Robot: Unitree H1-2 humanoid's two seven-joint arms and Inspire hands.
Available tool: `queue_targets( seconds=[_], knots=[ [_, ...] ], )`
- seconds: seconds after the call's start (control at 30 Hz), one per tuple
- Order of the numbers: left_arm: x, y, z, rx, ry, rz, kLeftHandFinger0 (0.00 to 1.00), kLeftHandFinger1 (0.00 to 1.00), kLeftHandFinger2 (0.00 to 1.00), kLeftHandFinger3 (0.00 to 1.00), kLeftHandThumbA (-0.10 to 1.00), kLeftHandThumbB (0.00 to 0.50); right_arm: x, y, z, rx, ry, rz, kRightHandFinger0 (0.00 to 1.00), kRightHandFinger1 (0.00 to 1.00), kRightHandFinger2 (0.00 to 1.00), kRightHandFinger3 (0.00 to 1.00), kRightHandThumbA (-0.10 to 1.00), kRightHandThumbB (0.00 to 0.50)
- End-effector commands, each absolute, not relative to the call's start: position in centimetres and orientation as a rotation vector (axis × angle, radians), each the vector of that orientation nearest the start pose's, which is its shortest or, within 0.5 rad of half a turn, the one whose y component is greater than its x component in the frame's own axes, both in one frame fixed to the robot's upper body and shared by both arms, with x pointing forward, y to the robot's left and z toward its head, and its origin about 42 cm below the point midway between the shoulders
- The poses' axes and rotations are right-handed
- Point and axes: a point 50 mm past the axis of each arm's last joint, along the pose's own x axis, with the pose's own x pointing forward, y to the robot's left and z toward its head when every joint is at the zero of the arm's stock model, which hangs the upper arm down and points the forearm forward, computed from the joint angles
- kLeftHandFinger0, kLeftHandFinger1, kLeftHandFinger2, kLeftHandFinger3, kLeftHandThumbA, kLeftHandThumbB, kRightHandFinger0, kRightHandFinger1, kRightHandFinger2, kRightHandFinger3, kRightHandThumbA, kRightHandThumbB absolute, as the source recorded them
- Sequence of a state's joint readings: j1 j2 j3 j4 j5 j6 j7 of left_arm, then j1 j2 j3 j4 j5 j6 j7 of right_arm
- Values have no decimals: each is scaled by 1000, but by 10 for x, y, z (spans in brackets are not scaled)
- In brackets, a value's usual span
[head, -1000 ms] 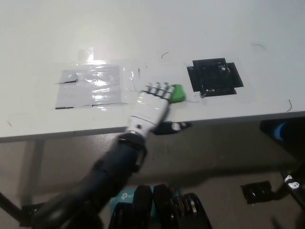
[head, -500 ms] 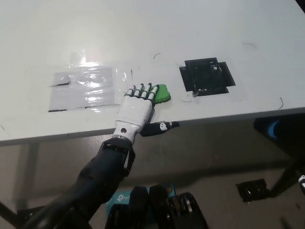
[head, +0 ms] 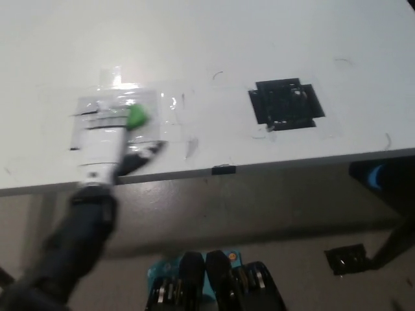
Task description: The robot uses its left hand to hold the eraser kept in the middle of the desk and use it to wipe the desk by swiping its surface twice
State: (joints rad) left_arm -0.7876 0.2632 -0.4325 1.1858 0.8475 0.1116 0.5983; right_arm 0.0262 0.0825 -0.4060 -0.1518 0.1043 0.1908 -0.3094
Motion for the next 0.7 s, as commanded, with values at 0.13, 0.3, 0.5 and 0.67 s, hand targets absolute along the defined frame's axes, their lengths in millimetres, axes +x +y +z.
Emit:
queue_targets(
  seconds=[0.13,0.3,0.5,0.67],
  knots=[
    [402,400,34,1506,763,227,1000,1000,1000,1000,1000,500,238,-322,127,199,-40,-727,1000,1000,1000,1000,1000,0],
    [388,410,25,1509,810,237,1000,1000,1000,1000,1000,500,237,-328,127,184,-43,-739,1000,1000,1000,1000,1000,0],
    [381,394,10,1511,817,185,1000,1000,1000,1000,1000,500,236,-329,125,174,-49,-744,1000,1000,1000,1000,1000,0],
    [396,375,16,1455,722,179,1000,1000,1000,1000,1000,500,236,-330,128,163,-52,-741,1000,1000,1000,1000,1000,0]
  ],
)
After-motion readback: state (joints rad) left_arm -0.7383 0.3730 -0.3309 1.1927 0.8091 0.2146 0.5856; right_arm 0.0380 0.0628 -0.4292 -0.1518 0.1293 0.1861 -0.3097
